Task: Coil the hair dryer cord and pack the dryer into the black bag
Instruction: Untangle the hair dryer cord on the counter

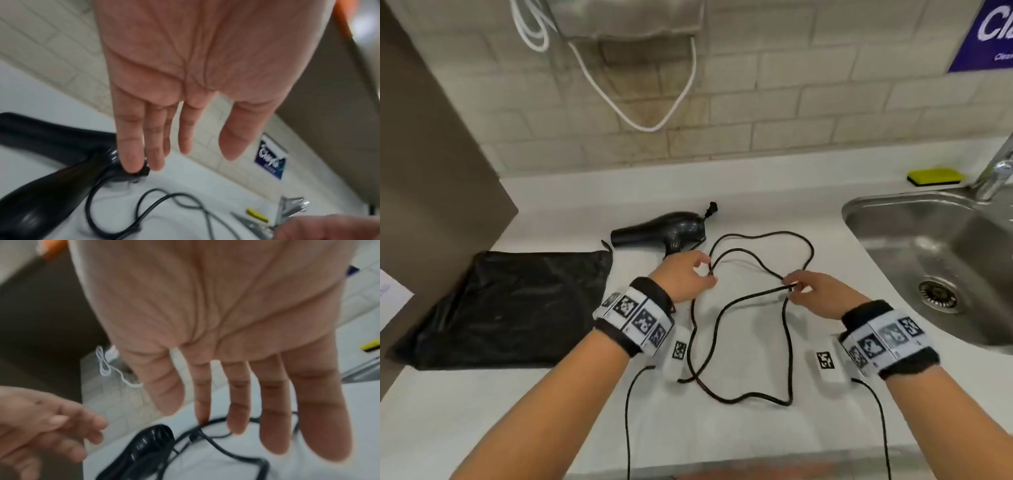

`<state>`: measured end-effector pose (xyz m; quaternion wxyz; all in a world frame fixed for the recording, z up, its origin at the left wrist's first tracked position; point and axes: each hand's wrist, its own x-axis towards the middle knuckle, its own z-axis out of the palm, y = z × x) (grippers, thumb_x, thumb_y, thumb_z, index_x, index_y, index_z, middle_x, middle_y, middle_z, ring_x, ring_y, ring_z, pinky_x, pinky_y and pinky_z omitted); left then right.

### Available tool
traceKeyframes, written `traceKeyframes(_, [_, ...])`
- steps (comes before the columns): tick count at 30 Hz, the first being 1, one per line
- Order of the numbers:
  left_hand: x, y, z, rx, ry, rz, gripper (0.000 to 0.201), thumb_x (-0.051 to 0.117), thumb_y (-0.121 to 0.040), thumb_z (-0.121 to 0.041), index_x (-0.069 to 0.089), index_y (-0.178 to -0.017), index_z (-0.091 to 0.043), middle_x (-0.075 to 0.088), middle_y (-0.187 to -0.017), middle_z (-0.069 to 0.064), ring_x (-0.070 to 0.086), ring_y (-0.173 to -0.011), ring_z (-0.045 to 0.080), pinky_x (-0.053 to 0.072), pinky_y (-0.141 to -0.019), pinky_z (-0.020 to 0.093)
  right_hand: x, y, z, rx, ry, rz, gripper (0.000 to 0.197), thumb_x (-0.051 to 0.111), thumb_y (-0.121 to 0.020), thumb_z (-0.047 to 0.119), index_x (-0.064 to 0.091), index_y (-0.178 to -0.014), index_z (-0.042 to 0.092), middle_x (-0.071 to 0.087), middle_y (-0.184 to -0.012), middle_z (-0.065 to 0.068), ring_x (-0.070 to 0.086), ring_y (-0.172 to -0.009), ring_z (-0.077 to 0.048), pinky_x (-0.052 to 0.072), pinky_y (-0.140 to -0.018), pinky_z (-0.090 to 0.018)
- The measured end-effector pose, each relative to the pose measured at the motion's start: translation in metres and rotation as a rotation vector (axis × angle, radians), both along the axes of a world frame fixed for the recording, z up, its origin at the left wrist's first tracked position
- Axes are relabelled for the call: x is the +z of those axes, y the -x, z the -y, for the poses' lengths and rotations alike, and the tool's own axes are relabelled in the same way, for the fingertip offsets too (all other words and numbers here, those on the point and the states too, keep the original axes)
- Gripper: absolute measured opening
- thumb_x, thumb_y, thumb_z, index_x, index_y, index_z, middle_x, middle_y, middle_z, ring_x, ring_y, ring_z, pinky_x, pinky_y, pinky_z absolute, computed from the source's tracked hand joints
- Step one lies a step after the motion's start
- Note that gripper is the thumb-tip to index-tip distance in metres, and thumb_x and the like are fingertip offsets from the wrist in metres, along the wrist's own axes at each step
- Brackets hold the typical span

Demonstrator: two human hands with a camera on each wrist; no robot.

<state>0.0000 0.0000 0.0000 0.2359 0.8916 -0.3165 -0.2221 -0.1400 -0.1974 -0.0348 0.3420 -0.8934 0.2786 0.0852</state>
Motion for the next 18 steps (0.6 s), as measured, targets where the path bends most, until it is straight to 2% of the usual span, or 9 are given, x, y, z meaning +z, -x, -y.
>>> traceKeyframes(2, [-0.007, -0.015, 0.014, 0.057, -0.108, -0.010, 0.057, 0.055, -0.090, -0.032, 0.036, -0.141, -0.015, 0.038, -0.146, 0.008, 0.041, -0.131, 0.022, 0.033, -0.103, 0.026, -0.008, -0.012, 0.002, -0.044, 0.016, -0.057, 0.038, 0.047, -0.092, 0.018, 0.044, -0.130, 0.017, 0.053, -0.112, -0.007, 0.052, -0.101, -0.023, 0.037, -0.083, -0.026])
traceKeyframes(4, [-0.015, -0.028, 0.024, 0.098, -0.224, -0.012, 0.060, 0.051, -0.092, -0.029, 0.029, -0.144, -0.009, 0.033, -0.149, 0.012, 0.036, -0.135, 0.025, 0.031, -0.107, 0.030, -0.013, -0.022, 0.005, -0.099, 0.027, -0.129, 0.043, 0.044, -0.094, 0.017, 0.037, -0.136, 0.016, 0.051, -0.128, -0.014, 0.051, -0.114, -0.029, 0.040, -0.083, -0.028])
traceKeyframes(7, [-0.029, -0.040, 0.036, 0.178, -0.289, -0.014, 0.051, 0.049, -0.093, -0.022, 0.035, -0.138, 0.000, 0.042, -0.142, 0.017, 0.045, -0.128, 0.029, 0.038, -0.101, 0.032, -0.018, -0.030, 0.011, -0.170, 0.038, -0.213, 0.046, 0.039, -0.096, 0.014, 0.031, -0.140, 0.011, 0.041, -0.141, -0.015, 0.044, -0.126, -0.030, 0.040, -0.099, -0.033])
traceKeyframes(9, [-0.031, -0.042, 0.042, 0.199, -0.273, -0.049, 0.045, 0.046, -0.095, -0.019, 0.040, -0.133, 0.003, 0.048, -0.136, 0.019, 0.050, -0.122, 0.031, 0.042, -0.098, 0.033, -0.019, -0.033, 0.015, -0.162, 0.041, -0.245, 0.044, 0.039, -0.094, 0.008, 0.035, -0.138, 0.003, 0.042, -0.140, -0.018, 0.044, -0.127, -0.032, 0.039, -0.104, -0.035])
traceKeyframes(11, [-0.032, -0.045, 0.050, 0.211, -0.217, -0.100, 0.038, 0.043, -0.095, -0.013, 0.047, -0.126, 0.007, 0.054, -0.129, 0.020, 0.057, -0.111, 0.031, 0.046, -0.093, 0.033, -0.021, -0.035, 0.018, -0.157, 0.029, -0.237, 0.039, 0.040, -0.093, 0.004, 0.042, -0.131, -0.004, 0.049, -0.132, -0.022, 0.049, -0.122, -0.034, 0.044, -0.095, -0.035])
traceKeyframes(12, [-0.033, -0.047, 0.053, 0.211, -0.169, -0.133, 0.035, 0.043, -0.094, -0.009, 0.050, -0.123, 0.009, 0.056, -0.127, 0.021, 0.061, -0.098, 0.028, 0.050, -0.086, 0.033, -0.024, -0.037, 0.020, -0.162, 0.001, -0.221, 0.038, 0.039, -0.093, 0.004, 0.043, -0.129, -0.006, 0.052, -0.126, -0.022, 0.051, -0.119, -0.035, 0.047, -0.086, -0.033])
traceKeyframes(14, [-0.031, -0.047, 0.055, 0.201, -0.130, -0.163, 0.032, 0.042, -0.095, -0.006, 0.053, -0.121, 0.010, 0.059, -0.124, 0.022, 0.056, -0.065, 0.019, 0.049, -0.061, 0.026, -0.027, -0.039, 0.022, -0.213, -0.097, -0.163, 0.034, 0.036, -0.094, 0.005, 0.046, -0.124, -0.007, 0.053, -0.109, -0.019, 0.056, -0.107, -0.035, 0.047, -0.066, -0.027])
traceKeyframes(15, [-0.031, -0.048, 0.055, 0.201, -0.125, -0.167, 0.033, 0.041, -0.096, -0.007, 0.052, -0.122, 0.010, 0.058, -0.125, 0.023, 0.049, -0.057, 0.015, 0.043, -0.053, 0.022, -0.028, -0.041, 0.022, -0.260, -0.153, -0.125, 0.028, 0.036, -0.094, 0.006, 0.050, -0.116, -0.006, 0.051, -0.103, -0.017, 0.056, -0.098, -0.033, 0.045, -0.060, -0.026])
traceKeyframes(18, [-0.028, -0.052, 0.054, 0.207, -0.119, -0.206, 0.036, 0.038, -0.098, -0.013, 0.049, -0.126, 0.007, 0.057, -0.127, 0.022, 0.042, -0.054, 0.012, 0.036, -0.049, 0.020, -0.031, -0.041, 0.024, -0.332, -0.225, -0.069, 0.013, 0.040, -0.094, 0.009, 0.051, -0.098, 0.002, 0.055, -0.094, -0.015, 0.057, -0.076, -0.027, 0.050, -0.055, -0.025])
